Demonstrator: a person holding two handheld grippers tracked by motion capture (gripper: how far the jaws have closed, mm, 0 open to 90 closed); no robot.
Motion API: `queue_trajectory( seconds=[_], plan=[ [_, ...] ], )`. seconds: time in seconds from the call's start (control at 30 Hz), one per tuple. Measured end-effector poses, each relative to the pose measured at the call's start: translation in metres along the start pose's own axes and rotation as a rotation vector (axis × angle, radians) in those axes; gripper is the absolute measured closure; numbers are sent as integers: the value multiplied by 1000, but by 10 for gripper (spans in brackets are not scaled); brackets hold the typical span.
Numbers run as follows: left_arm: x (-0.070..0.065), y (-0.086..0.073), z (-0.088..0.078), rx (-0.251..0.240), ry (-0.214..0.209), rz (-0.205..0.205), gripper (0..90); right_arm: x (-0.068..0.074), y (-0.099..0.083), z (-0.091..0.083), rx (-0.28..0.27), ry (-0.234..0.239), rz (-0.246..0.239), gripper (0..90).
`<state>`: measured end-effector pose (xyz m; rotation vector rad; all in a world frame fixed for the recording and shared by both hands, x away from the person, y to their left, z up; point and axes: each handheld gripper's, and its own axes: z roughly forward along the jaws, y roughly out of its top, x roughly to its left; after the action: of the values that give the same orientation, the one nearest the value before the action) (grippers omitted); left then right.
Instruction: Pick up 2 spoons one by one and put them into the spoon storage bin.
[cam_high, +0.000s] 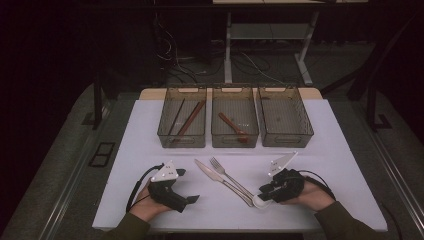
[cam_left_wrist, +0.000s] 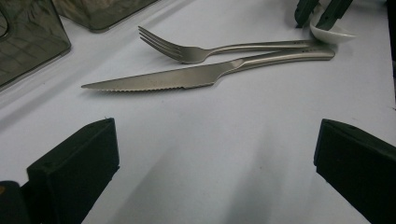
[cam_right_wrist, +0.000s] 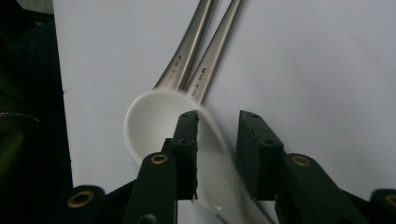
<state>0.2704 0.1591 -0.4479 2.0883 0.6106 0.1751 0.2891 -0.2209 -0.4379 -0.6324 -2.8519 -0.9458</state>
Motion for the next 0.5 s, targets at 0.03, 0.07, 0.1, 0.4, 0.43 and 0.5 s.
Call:
queue_trajectory(
  seconds=[0.03,0.07,0.1,0.4,0.43,0.5],
  plan=[
    [0,0,0,0,1,-1,0,0,0,0,0,1,-8,699],
    [0,0,0,0,1,-1,0,0,0,0,0,8,-14,725],
    [0,0,0,0,1,-1,0,0,-1,0,3,12,-13,727],
    [0,0,0,0,1,0,0,0,-2,-3,-2,40,-16,640],
    [0,0,0,-1,1,0,0,-1,-3,-4,-8,46,-19,626],
    [0,0,0,-1,1,-1,0,0,-4,-7,-12,50,-16,600]
  ],
)
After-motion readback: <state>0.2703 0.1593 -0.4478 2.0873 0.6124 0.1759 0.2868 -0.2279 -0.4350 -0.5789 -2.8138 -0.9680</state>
